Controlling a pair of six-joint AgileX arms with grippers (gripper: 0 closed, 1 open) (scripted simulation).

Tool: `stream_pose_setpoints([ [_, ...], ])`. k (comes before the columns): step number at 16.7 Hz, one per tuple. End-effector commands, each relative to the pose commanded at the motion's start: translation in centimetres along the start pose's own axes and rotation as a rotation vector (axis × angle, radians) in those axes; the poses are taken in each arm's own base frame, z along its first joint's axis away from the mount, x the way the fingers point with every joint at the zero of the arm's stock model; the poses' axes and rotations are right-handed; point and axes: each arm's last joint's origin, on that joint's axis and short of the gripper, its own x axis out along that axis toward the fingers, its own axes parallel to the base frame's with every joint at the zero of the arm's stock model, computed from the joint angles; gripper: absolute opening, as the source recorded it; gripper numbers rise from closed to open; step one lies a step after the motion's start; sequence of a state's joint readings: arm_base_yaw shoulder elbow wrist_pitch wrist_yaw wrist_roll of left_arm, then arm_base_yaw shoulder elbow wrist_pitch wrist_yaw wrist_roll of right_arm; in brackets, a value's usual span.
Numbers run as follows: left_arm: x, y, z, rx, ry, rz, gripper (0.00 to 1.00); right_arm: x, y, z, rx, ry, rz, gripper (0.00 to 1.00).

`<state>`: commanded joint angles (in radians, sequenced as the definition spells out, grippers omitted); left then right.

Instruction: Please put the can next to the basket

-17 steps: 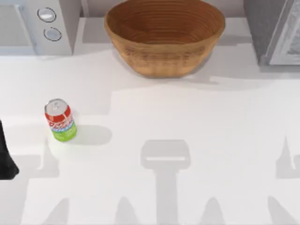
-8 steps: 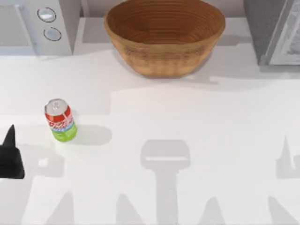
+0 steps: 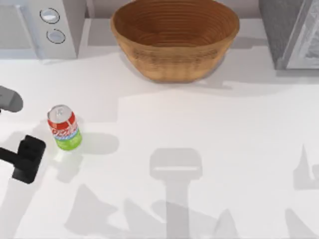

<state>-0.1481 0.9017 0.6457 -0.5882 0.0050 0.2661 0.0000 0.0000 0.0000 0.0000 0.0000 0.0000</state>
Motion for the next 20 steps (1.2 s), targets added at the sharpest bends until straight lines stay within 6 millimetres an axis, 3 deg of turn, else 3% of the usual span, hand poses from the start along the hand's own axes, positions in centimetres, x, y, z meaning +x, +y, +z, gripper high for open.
stream_pose_setpoints([
  [6, 5.3, 0.5, 7.1, 0.196, 0.417, -0.176, 1.0, 0.0, 0.0, 0.0, 0.0, 0.0, 0.0, 1.0],
  [11, 10.5, 0.4, 11.7, 0.312, 0.61, -0.282, 1.0, 0.0, 0.0, 0.0, 0.0, 0.0, 0.0, 1.0],
  [15, 13.2, 0.4, 14.0, 0.362, 0.656, -0.318, 1.0, 0.0, 0.0, 0.0, 0.0, 0.0, 0.0, 1.0],
  [20, 13.8, 0.4, 14.6, 0.373, 0.659, -0.322, 1.0, 0.0, 0.0, 0.0, 0.0, 0.0, 0.0, 1.0],
])
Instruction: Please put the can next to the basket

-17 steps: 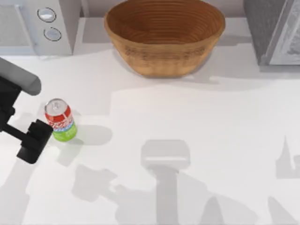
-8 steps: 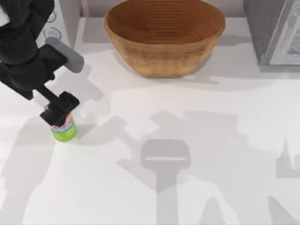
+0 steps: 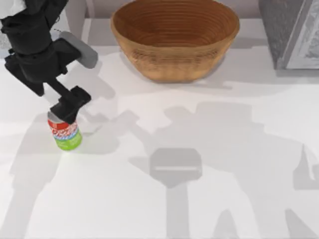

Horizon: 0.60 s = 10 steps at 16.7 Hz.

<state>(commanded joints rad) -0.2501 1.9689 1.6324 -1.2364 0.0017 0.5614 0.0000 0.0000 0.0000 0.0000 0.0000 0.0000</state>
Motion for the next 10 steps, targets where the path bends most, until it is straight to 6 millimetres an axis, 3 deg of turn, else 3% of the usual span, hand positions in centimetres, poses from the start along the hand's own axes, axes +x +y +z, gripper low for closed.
stream_pose_setpoints([
  [4, 0.5, 0.1, -0.1, -0.001, 0.0, 0.0, 1.0, 0.0, 0.0, 0.0, 0.0, 0.0, 0.0, 1.0],
  [10, 5.6, 0.0, 0.0, -0.001, -0.003, 0.002, 1.0, 0.0, 0.0, 0.0, 0.0, 0.0, 0.0, 1.0],
])
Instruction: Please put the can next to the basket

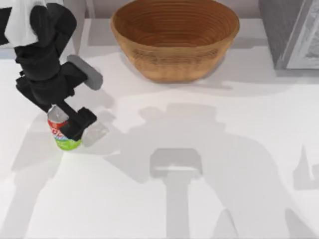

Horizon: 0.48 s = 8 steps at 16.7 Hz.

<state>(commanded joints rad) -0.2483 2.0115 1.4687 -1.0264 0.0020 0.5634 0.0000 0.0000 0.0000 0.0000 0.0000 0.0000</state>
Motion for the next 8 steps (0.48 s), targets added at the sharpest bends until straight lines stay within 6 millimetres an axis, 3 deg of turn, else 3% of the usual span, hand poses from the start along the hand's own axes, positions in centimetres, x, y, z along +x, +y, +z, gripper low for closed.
stream_pose_setpoints([
  [4, 0.43, -0.03, -0.03, 0.001, 0.003, -0.002, 1.0, 0.0, 0.0, 0.0, 0.0, 0.0, 0.0, 1.0],
  [8, 0.43, -0.03, -0.03, 0.001, 0.003, -0.002, 0.7, 0.0, 0.0, 0.0, 0.0, 0.0, 0.0, 1.0],
])
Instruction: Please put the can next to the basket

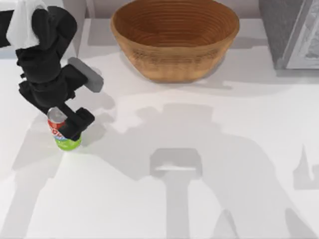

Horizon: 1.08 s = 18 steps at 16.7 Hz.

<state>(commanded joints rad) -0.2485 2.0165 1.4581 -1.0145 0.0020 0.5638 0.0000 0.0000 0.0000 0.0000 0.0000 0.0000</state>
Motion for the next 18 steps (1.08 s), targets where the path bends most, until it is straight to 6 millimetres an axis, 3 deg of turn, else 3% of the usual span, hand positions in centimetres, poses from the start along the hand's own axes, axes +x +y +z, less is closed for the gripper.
stream_pose_setpoints([
  [9, 0.0, 0.0, 0.0, 0.0, 0.0, 0.0, 0.02, 0.0, 0.0, 0.0, 0.0, 0.0, 0.0, 1.0],
  [18, -0.06, -0.01, -0.04, 0.0, -0.001, 0.0, 0.0, 0.0, 0.0, 0.0, 0.0, 0.0, 0.0, 1.0],
])
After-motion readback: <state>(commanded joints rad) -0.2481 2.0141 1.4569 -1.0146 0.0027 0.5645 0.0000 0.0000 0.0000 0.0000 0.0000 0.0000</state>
